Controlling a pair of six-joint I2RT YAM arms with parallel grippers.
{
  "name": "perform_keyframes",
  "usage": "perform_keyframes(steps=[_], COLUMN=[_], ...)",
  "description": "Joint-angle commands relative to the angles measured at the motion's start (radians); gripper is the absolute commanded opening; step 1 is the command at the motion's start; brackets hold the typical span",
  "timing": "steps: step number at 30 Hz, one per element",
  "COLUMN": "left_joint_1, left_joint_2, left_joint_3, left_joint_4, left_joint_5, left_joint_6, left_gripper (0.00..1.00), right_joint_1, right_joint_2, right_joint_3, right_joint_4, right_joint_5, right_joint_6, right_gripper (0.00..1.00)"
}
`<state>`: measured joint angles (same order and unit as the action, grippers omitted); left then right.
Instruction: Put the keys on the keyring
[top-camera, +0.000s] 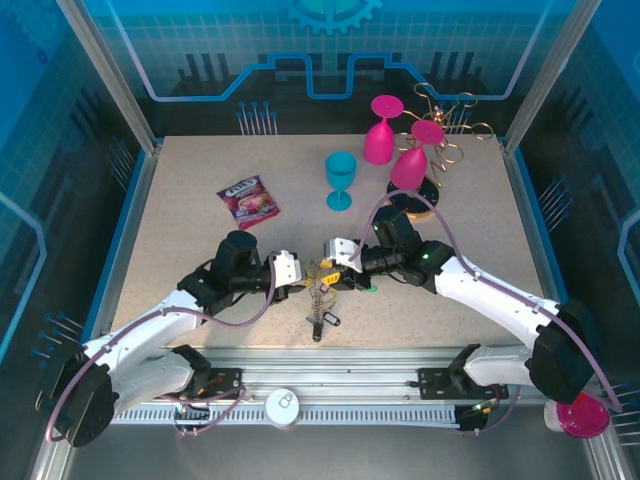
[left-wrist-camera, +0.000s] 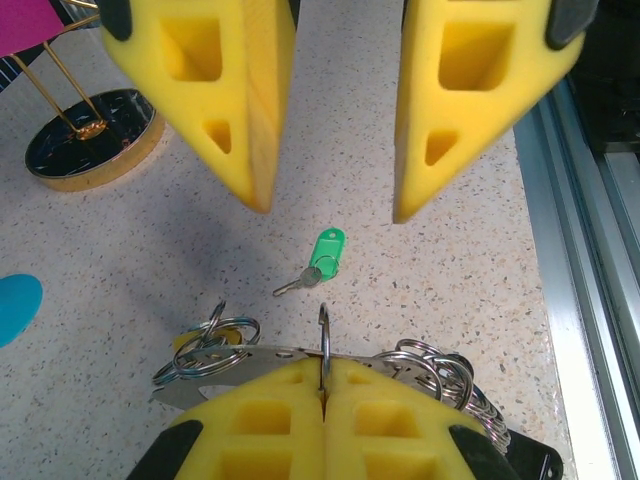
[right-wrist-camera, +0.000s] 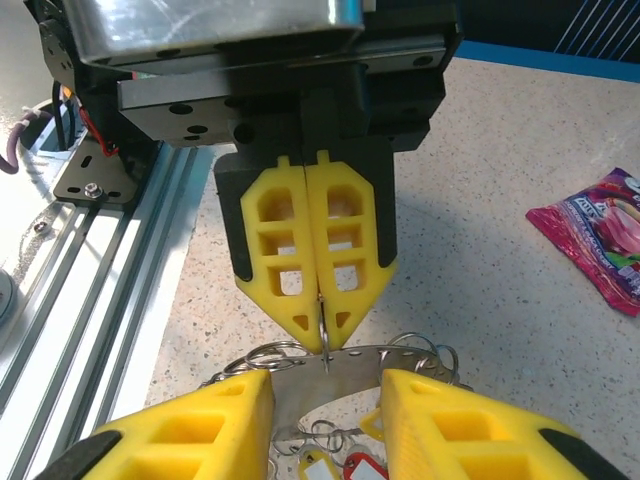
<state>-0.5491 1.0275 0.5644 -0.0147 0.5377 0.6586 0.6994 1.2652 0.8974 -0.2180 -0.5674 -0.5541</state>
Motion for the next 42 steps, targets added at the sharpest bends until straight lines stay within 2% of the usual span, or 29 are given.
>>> perform_keyframes(steps=[1, 3, 6, 8, 10, 12, 15, 17, 20, 24, 30, 36, 42], left_joint_1=[-0.009, -0.010, -0.010, -0.011, -0.011, -0.011, -0.011, -0.009, -0.011, -0.011, -0.012, -0.012, -0.012], left_joint_2=[-0.019, -0.018, -0.017, -0.015, -0.014, -0.014, -0.018, -0.023, -0.029, -0.032, -0.031, -0.024, -0.020], left_joint_3=[0.026, 0.026, 0.019, 0.010, 0.001, -0.004, -0.006, -0.010, -0.013, -0.019, -0.023, -0.026, -0.026], left_joint_4=[0.039, 0.036, 0.037, 0.046, 0.062, 0.067, 0.060, 0.059, 0.055, 0.061, 0.065, 0.075, 0.076], left_joint_5=[0.004, -0.012, -0.027, -0.031, -0.032, -0.034, -0.036, -0.042, -0.048, -0.046, -0.039, -0.033, -0.037], left_joint_6=[0.031, 0.033, 0.029, 0.026, 0.021, 0.019, 0.024, 0.026, 0.027, 0.033, 0.033, 0.034, 0.034], left_gripper=[0.00, 0.00, 0.00, 0.00, 0.00, 0.00, 0.00, 0.00, 0.00, 0.00, 0.00, 0.00, 0.00], right_joint_1=[-0.002, -0.013, -0.038, -0.051, -0.050, -0.049, -0.047, -0.048, -0.047, -0.047, -0.051, -0.051, -0.051], right_joint_2=[-0.004, -0.013, -0.033, -0.041, -0.044, -0.046, -0.017, 0.040, 0.140, 0.189, 0.275, 0.333, 0.354], right_joint_3=[-0.012, -0.035, -0.054, -0.056, -0.057, -0.061, -0.061, -0.039, 0.015, -0.012, -0.008, 0.005, 0.006], right_joint_4=[-0.016, 0.020, 0.048, -0.027, -0.143, -0.247, -0.347, -0.377, -0.436, -0.346, -0.284, -0.291, -0.245], right_joint_5=[0.010, 0.074, 0.313, 0.487, 0.605, 0.668, 0.658, 0.602, 0.596, 0.544, 0.546, 0.622, 0.569], right_joint_6=[0.017, 0.094, 0.361, 0.570, 0.709, 0.841, 0.899, 0.946, 1.049, 1.135, 1.145, 1.134, 1.137], right_gripper=[0.34, 0.34, 0.29, 0.20, 0.18, 0.18, 0.24, 0.25, 0.25, 0.27, 0.29, 0.26, 0.25])
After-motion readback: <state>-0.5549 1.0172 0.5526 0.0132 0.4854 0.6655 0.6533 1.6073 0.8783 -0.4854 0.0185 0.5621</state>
